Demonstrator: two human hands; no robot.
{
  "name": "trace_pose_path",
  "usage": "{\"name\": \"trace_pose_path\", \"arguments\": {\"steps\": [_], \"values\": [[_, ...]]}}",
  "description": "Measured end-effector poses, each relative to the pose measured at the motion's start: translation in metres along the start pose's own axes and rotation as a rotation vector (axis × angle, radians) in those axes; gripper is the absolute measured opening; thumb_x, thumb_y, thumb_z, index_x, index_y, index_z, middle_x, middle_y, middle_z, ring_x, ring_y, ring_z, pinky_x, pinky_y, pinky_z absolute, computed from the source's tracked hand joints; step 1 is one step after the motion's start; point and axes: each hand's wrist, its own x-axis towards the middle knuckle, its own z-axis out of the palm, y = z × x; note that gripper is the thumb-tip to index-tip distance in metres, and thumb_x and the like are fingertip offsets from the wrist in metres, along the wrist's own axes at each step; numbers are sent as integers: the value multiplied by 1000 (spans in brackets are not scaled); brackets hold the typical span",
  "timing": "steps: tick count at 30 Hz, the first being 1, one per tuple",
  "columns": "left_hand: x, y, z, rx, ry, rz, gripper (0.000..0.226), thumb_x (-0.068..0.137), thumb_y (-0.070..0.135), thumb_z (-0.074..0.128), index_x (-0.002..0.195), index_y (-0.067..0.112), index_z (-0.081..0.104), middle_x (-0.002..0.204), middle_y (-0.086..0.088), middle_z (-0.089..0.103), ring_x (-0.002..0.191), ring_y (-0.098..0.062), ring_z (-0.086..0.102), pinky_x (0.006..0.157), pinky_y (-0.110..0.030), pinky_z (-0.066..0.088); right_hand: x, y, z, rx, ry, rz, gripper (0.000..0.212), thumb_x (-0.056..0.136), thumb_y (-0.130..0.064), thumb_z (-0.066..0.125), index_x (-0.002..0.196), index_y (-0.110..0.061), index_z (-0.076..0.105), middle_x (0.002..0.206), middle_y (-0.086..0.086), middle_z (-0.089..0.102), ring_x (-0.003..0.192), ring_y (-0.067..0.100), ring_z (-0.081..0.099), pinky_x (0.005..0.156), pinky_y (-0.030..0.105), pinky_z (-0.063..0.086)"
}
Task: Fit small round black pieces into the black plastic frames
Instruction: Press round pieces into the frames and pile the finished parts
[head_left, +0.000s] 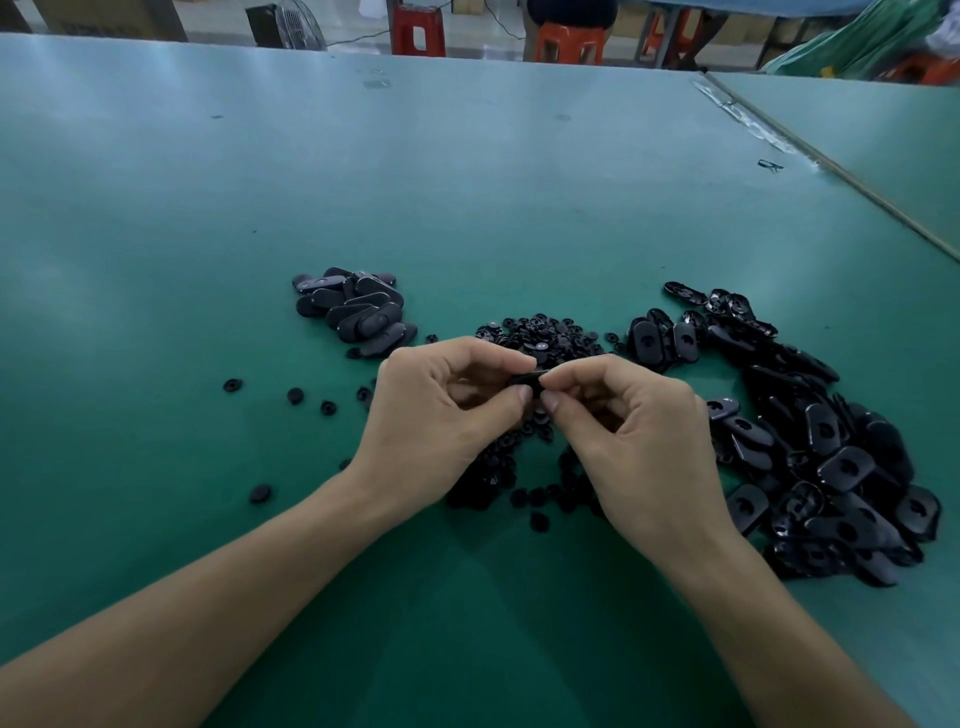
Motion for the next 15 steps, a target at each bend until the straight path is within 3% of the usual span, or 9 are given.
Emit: {"name": "trace_pose_path", "arguments": {"steps": [8,15], "values": [[-1,0,1,9,-35,24,20,76,8,75,90,23,76,83,3,78,76,-11,75,70,-20,56,-2,-1,1,-8,16,5,19,88,-5,74,89,-24,73,77,-15,72,75,0,68,68,7,48],[-4,0,3,52,-38,59,20,77,7,75,89,24,73,84,1,77,76,-15,74,70,-23,58,-2,-2,2,-24,45,0,24,85,-7,77,83,-30,72,75,-13,72,72,4,68,65,8,47]]}}
